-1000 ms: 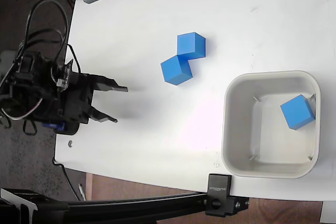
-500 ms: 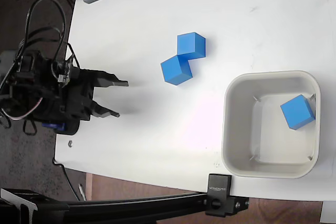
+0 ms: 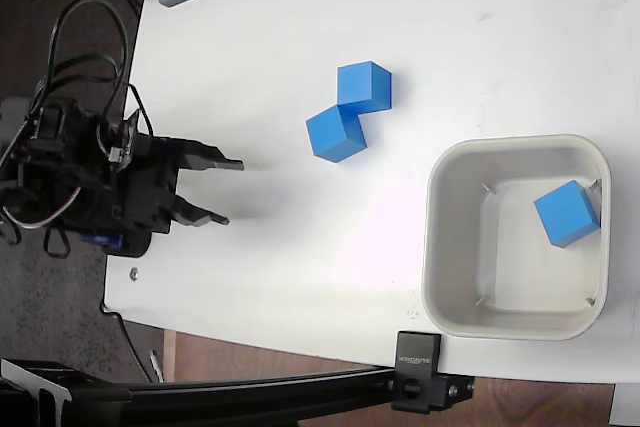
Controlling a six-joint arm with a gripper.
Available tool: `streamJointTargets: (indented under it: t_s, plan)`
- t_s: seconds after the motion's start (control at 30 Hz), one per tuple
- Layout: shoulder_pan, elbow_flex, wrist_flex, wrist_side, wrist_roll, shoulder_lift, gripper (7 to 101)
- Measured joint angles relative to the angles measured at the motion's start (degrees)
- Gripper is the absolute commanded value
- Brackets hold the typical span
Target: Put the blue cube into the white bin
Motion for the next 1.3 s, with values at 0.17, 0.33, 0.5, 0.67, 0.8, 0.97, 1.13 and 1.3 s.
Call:
streamJointTargets:
  t_s: [0.17, 0.33, 0.5, 0.67, 0.8, 0.97, 1.13, 1.3]
  plan:
    - [5.27, -6.42, 0.88, -4.83, -2.81, -4.66, 84.7]
    - [6.77, -16.61, 0.7, -8.44, -5.36, -18.11, 86.6]
    - [8.35, -26.28, -0.7, -14.15, -9.49, -32.08, 84.9]
    - [11.07, -32.96, -0.88, -21.71, -14.94, -41.22, 84.7]
    - [12.57, -38.23, -0.7, -27.25, -18.28, -48.25, 87.6]
    - [12.83, -41.22, -1.49, -30.76, -19.51, -55.81, 84.9]
    - [12.83, -40.61, -5.54, -31.38, -18.54, -56.16, 85.8]
    - [12.3, -39.29, -8.26, -31.55, -17.58, -57.83, 88.2]
